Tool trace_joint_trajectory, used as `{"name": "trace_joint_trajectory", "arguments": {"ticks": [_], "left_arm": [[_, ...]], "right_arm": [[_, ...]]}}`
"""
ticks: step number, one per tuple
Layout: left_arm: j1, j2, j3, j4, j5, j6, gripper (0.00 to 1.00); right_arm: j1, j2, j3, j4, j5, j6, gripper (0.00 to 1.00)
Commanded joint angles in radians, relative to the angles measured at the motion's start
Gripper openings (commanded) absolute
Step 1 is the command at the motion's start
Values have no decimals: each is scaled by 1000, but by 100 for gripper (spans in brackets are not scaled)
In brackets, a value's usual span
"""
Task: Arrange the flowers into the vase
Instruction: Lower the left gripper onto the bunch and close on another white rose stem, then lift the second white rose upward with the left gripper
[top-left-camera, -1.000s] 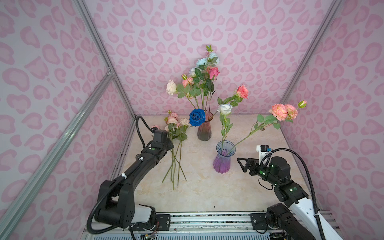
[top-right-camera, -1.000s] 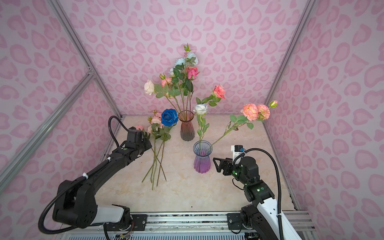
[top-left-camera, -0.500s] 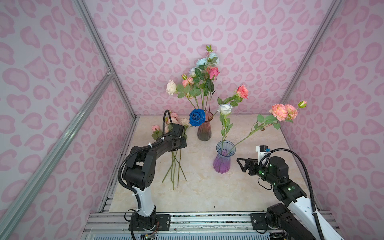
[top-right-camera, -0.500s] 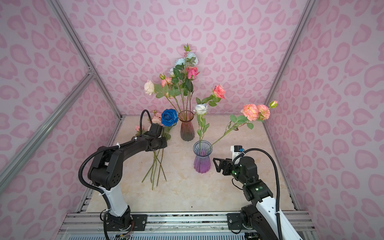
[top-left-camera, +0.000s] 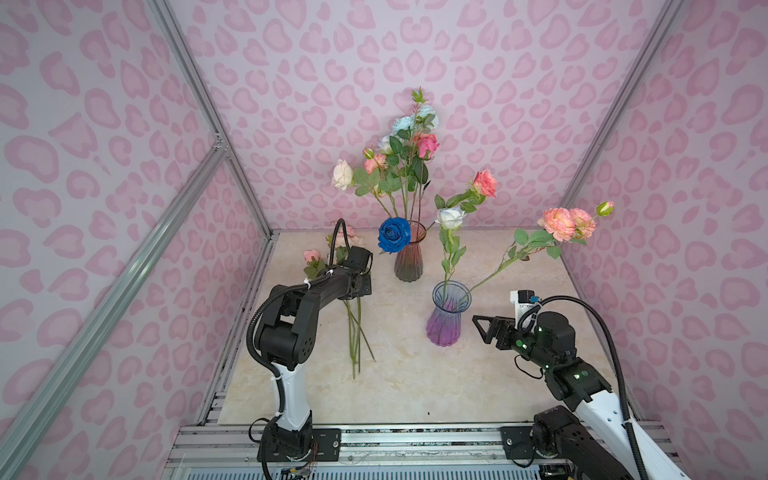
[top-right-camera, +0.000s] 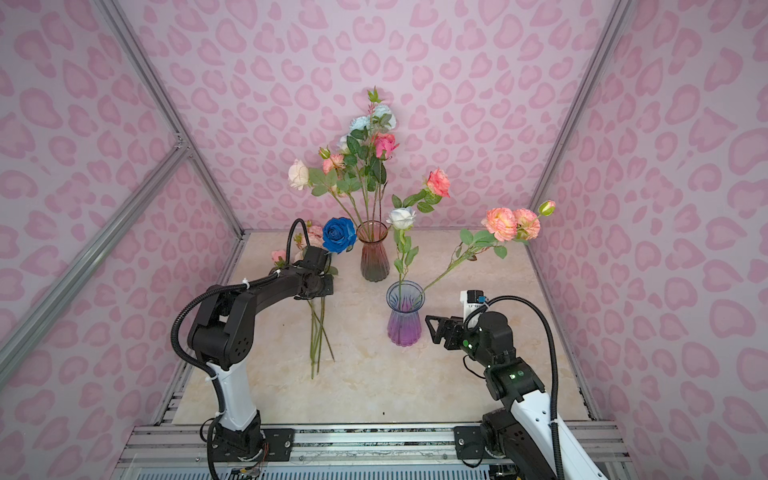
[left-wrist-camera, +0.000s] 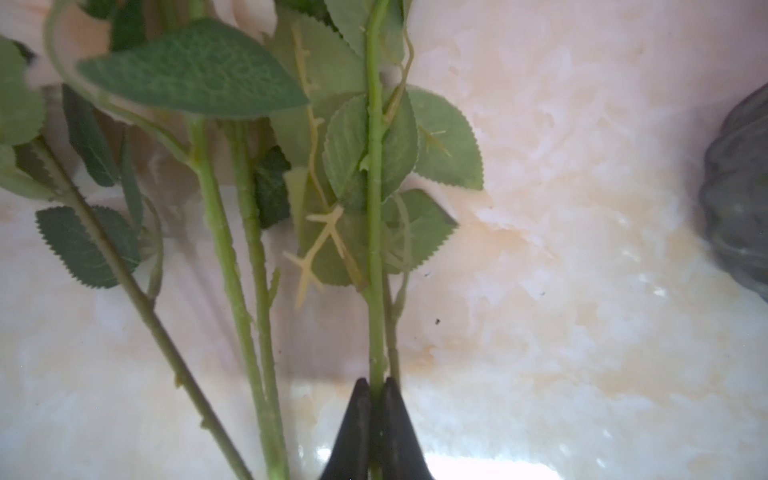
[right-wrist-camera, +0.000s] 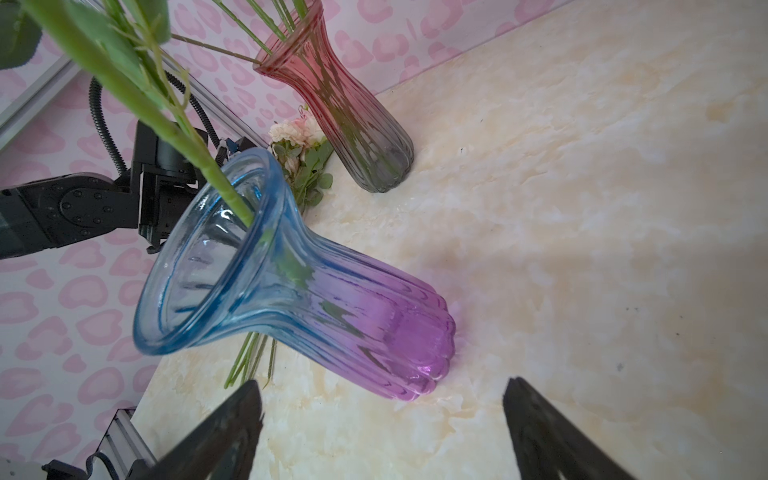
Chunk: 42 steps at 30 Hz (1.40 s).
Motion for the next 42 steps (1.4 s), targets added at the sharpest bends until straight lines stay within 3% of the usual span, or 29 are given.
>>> {"name": "trace_joint_trajectory", "arguments": {"ticks": [1, 10, 17, 30, 35, 39, 42], "left_arm": [[-2, -36, -3, -14, -2, 18, 5], [-15, -173, -42, -25, 29, 21, 3], [-29, -392, -111, -19, 73, -6, 3], [-30, -819, -320, -18, -36, -75, 3], [-30, -1060, -430, 42, -78, -102, 3], [-32, -1252, -478, 200, 77, -73, 3], [-39, -1377, -482, 291, 102, -66, 3]], "right_arm": [[2, -3, 1, 25, 2, -3, 92], [2, -17, 8, 18, -3, 4, 92], [1, -24, 18, 15, -6, 11, 92], [4, -24, 64, 10, -18, 28, 92], [7, 11, 79, 23, -50, 37, 91], [13, 12, 84, 20, -38, 37, 91], [11, 3, 91, -6, -21, 21, 91]]}}
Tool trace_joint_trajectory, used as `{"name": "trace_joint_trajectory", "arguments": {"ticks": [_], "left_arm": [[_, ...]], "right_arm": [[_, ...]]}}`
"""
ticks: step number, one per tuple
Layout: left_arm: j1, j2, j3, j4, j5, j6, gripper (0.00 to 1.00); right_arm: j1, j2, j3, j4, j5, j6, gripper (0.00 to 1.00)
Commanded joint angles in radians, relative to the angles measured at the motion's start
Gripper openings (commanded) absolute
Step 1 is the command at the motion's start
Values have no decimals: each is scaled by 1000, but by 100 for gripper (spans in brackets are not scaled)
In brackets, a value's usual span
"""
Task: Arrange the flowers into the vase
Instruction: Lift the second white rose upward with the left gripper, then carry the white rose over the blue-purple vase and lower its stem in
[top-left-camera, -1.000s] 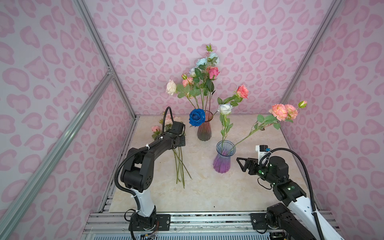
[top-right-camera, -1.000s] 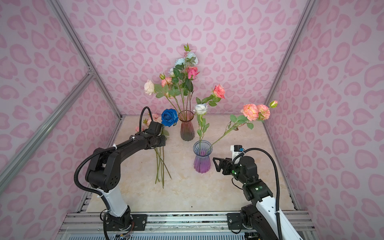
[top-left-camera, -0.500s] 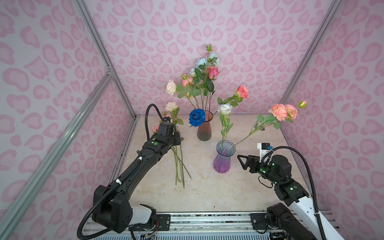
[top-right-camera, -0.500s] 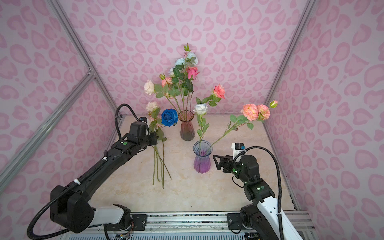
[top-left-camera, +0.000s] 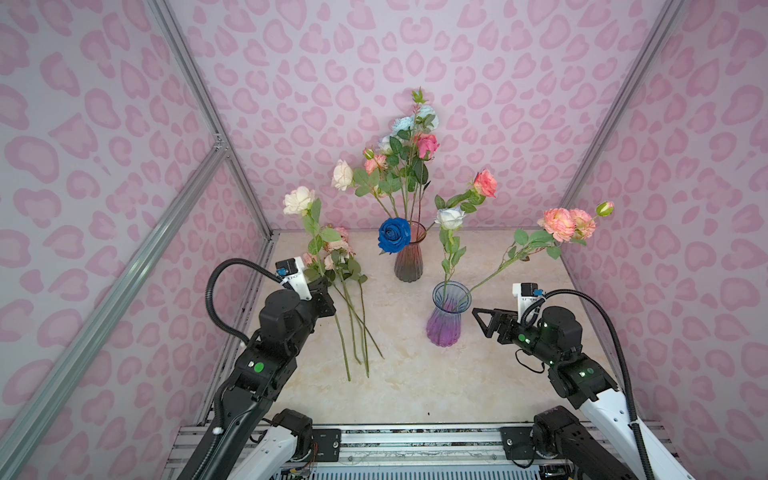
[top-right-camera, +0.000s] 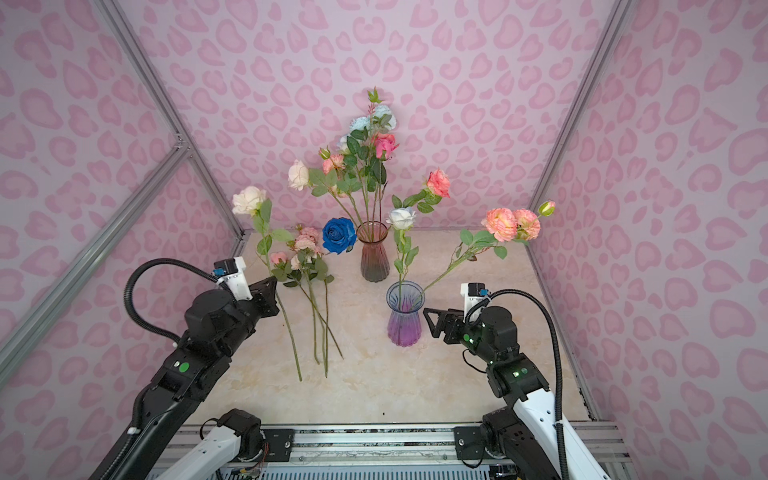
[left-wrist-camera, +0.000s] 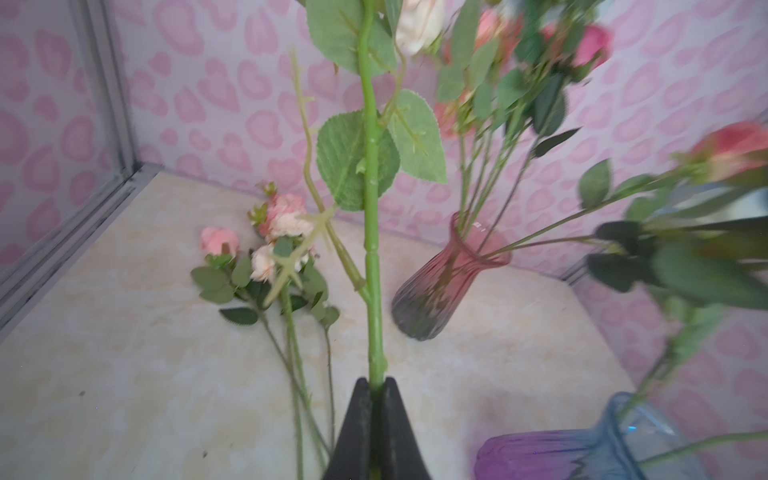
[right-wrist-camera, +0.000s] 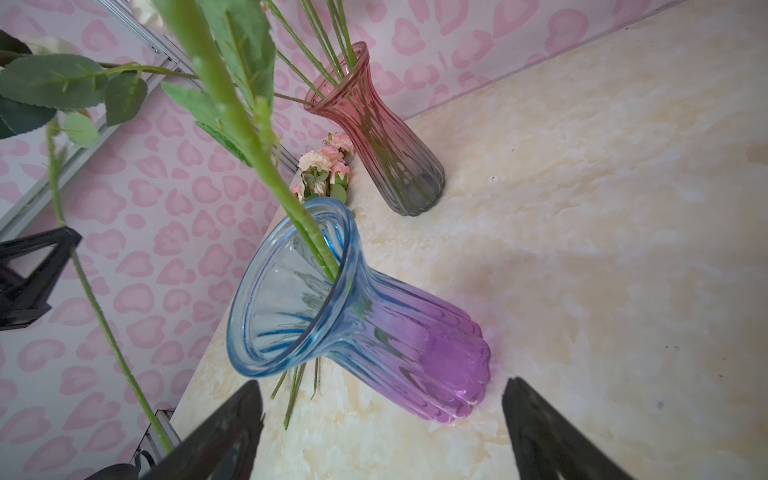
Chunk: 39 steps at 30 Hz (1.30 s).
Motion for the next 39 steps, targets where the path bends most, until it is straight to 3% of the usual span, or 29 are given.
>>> {"name": "trace_joint_trajectory", "arguments": {"ticks": [1, 5, 10, 12, 17, 20, 31, 39], "left_arm": [[-3, -100, -2, 186, 57, 24, 3], [-5, -166, 6, 322, 138, 61, 3], [-19, -54, 121, 451, 281, 103, 3], [-79, 10, 158, 542, 314, 115, 3], [-373, 160, 272, 604, 211, 374, 3], [-479, 241, 330, 634, 181, 453, 3], [-702, 459, 452, 656, 151, 610, 3], [-738, 573, 444, 812, 120, 591, 3]], "right_arm": [[1, -12, 6, -11, 15, -12, 91], [2, -29, 8, -24, 30, -16, 91], [1, -7, 23, -21, 29, -30, 91], [1, 4, 27, -14, 27, -32, 91], [-1, 0, 36, -15, 33, -39, 92], [-2, -19, 43, -30, 43, -54, 92], [-10, -10, 85, -65, 39, -95, 92], [-27, -17, 110, -106, 41, -110, 92]]}}
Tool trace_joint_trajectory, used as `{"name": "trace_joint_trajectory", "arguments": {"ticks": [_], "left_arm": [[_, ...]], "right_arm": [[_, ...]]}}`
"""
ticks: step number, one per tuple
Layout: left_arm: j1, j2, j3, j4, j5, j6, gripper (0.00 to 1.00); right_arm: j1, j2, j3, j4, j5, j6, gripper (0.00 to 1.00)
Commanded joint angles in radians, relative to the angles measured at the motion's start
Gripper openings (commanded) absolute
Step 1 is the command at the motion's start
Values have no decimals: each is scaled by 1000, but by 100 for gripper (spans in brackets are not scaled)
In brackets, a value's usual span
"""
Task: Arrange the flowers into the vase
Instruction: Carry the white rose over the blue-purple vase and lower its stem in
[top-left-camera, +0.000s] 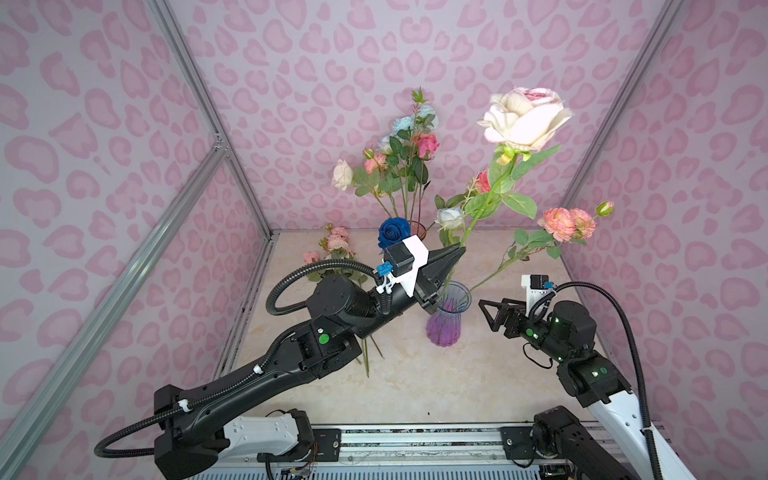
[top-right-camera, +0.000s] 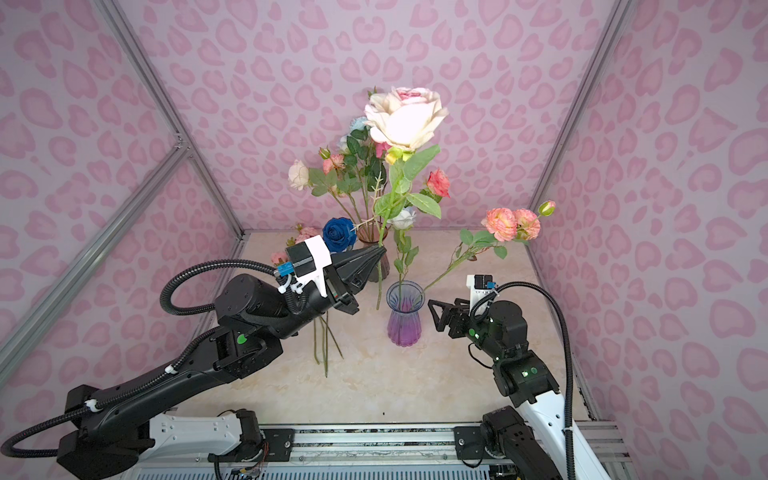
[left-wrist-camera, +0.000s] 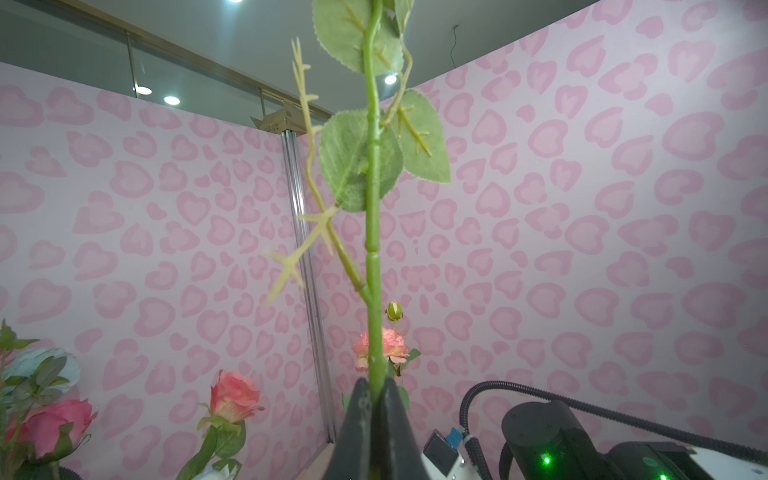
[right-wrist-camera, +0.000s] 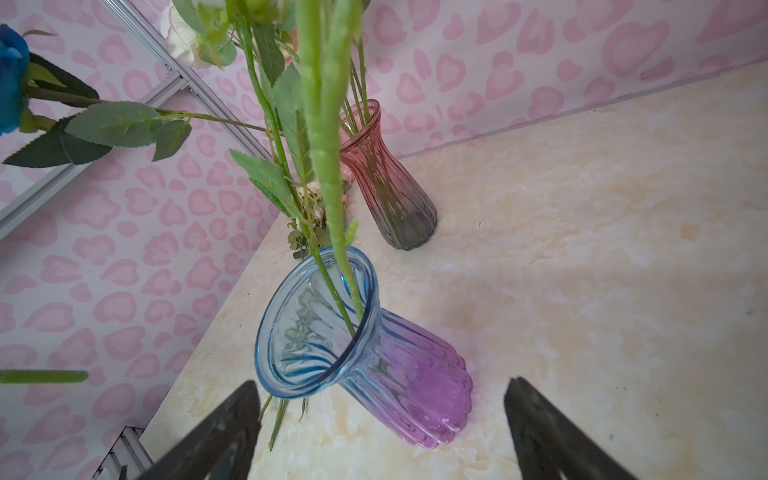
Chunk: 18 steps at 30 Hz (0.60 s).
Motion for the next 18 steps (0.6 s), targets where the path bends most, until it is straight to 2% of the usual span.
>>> {"name": "trace_joint_trajectory", "arguments": {"ticks": [1, 3, 7, 13, 18], "left_arm": [[-7, 46, 3, 149, -34, 2, 3], [-24, 93, 26, 166, -45, 33, 3], [-28, 164, 55, 220, -35, 2, 3], [-24, 295, 93, 285, -136, 65, 3], [42, 348, 68, 276, -154, -50, 3]], "right_arm": [[-3, -9, -5, -27, 6, -17, 92], [-7, -21, -12, -30, 6, -16, 92], [-16, -24, -14, -35, 0, -19, 92], [-23, -34, -12, -49, 9, -30, 92], [-34, -52, -4, -56, 5, -33, 93]]}}
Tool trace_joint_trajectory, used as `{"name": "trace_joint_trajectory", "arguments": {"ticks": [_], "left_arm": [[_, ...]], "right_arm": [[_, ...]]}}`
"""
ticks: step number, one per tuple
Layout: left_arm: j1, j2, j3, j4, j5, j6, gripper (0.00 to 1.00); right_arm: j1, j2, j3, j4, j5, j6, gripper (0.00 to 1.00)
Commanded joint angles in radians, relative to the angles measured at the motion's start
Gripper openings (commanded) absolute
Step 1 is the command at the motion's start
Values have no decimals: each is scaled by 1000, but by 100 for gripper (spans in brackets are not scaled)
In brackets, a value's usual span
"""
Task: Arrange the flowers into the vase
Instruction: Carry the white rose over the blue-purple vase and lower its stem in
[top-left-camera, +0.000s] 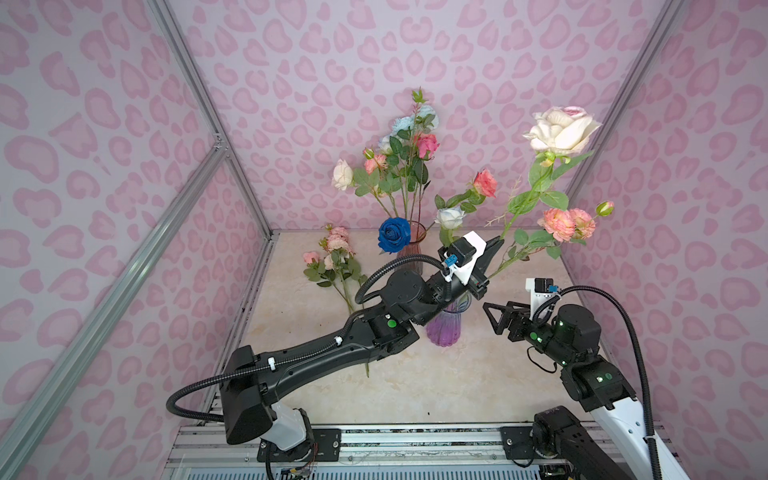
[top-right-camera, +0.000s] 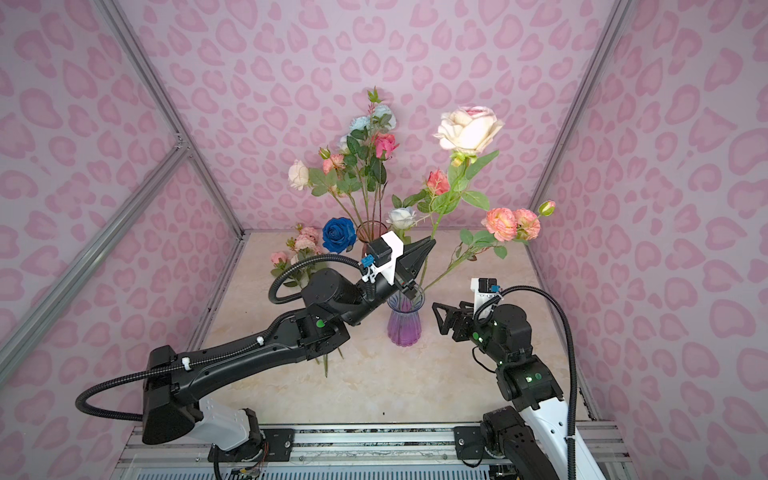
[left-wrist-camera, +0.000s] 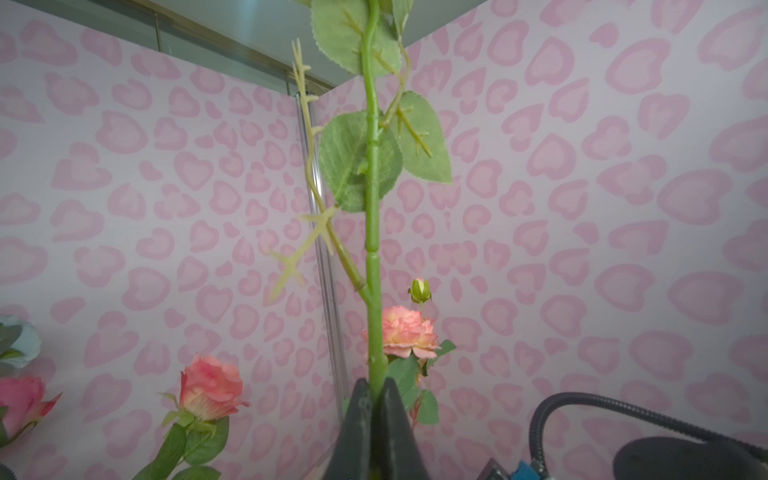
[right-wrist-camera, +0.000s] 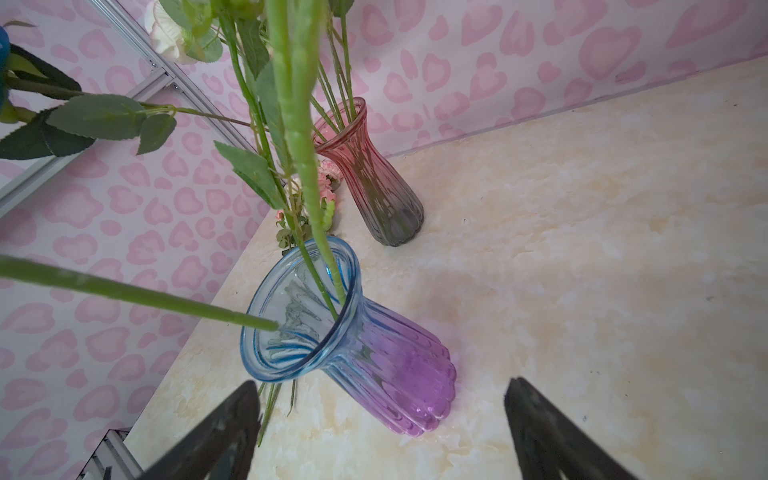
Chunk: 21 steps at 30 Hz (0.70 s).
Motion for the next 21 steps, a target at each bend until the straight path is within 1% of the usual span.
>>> {"name": "trace_joint_trajectory", "arguments": {"ticks": [1, 3, 9, 13, 19, 21], "left_arm": [[30, 19, -35, 61, -50, -59, 3], [34, 29, -71, 58, -77, -61, 3], [37, 26, -172, 49, -86, -148, 3], [37, 24, -224, 46, -107, -172, 3], [39, 48, -240, 8, -164, -197, 4], [35, 59, -241, -23, -170, -214, 9]], "right_arm": [[0, -5, -1, -5, 3, -11, 93], [0, -1, -8, 1, -2, -8, 93], [-1, 11, -19, 22, -4, 0, 93], [-1, 27, -17, 28, -10, 5, 93], [-1, 27, -33, 43, -14, 20, 93], [-2, 28, -44, 55, -19, 41, 92]]}}
